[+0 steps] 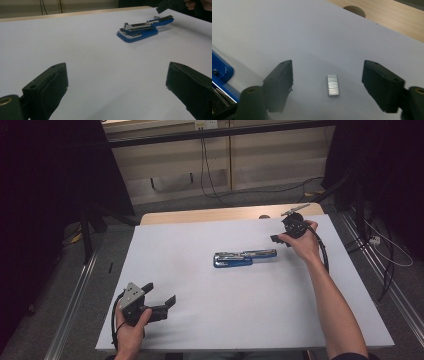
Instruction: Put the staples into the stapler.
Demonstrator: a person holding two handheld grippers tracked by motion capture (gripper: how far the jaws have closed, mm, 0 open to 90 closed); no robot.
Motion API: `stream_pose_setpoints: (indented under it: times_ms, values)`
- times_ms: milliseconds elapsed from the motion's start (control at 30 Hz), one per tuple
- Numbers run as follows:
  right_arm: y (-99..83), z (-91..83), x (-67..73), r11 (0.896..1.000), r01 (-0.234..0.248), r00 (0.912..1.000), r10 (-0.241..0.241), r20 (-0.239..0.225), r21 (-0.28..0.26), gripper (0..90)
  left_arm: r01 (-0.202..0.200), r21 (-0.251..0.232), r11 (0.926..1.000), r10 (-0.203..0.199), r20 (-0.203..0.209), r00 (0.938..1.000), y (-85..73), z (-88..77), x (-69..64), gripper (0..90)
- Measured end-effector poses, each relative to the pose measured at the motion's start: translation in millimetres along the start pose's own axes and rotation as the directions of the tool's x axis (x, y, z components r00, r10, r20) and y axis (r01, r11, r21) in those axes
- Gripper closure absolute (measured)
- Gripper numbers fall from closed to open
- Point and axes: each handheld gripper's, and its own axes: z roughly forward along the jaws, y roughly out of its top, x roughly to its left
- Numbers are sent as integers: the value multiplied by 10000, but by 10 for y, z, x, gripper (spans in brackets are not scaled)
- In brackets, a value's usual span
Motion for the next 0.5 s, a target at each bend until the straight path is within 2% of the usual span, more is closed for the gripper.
stream_pose_setpoints:
  times_ms: [267, 400, 500]
  values:
    - [-8, 88, -65, 9976, 36, 10000, -35, -11, 692, 391, 55, 78, 10000, -55, -1, 10000, -8, 8, 22, 44]
    - [2, 94, -98, 9960, -83, 9999, 90, -79, 885, 459, 50, 95, 9999, -51, 18, 10000, -5, 17, 20, 44]
    - [16, 108, -101, 9948, 0, 10000, 6, -61, 1018, 493, 31, 106, 9999, -32, 71, 10000, -6, 26, 15, 44]
